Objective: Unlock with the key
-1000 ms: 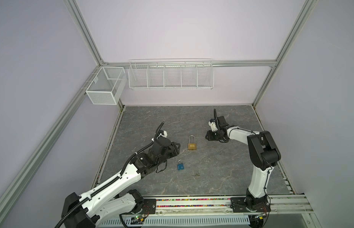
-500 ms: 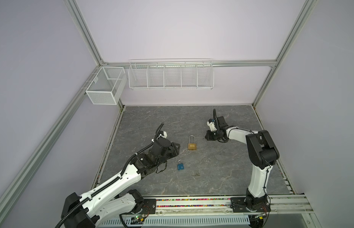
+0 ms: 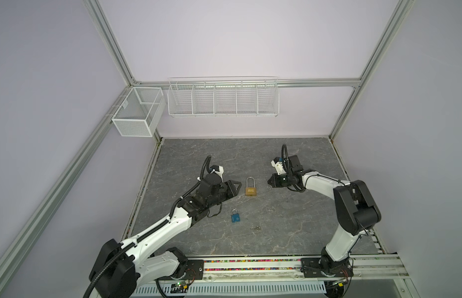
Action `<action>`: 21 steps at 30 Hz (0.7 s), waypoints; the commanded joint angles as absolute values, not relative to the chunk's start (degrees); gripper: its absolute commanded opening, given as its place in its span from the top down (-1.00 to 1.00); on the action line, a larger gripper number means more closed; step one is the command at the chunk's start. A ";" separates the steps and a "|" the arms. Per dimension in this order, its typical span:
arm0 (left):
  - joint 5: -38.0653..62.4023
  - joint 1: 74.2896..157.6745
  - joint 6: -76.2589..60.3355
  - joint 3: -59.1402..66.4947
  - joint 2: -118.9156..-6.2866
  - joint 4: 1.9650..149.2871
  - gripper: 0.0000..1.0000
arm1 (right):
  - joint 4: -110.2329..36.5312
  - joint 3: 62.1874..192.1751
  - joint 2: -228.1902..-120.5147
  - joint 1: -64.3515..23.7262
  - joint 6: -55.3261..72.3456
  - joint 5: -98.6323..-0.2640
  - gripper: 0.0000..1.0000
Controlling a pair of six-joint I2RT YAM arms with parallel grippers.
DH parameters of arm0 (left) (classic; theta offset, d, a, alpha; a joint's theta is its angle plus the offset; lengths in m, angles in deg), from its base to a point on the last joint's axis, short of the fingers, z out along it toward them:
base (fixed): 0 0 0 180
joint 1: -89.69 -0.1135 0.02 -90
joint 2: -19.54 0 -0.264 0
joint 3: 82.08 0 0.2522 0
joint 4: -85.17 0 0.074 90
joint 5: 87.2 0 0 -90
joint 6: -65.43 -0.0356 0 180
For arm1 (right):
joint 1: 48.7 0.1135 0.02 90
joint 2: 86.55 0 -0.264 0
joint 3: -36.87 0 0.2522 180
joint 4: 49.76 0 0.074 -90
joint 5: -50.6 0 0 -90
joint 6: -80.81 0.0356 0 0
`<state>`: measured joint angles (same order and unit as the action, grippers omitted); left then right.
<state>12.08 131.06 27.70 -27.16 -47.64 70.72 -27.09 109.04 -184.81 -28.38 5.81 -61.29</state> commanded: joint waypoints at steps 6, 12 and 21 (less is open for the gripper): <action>19.66 130.91 28.47 -31.66 -52.16 97.07 0.54 | -37.52 104.01 -173.01 -26.54 10.50 -74.00 0.86; 18.63 130.83 30.85 -33.78 -56.92 110.26 0.59 | -40.38 103.97 -168.55 -23.00 13.83 -76.52 0.86; 19.41 130.33 31.46 -34.21 -60.77 120.76 0.57 | -41.30 104.43 -165.07 -20.52 16.19 -79.70 0.86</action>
<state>18.30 130.82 31.13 -33.65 -60.55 114.54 -39.53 104.82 -167.19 -21.06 14.67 -77.20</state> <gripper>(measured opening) 0.215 0.070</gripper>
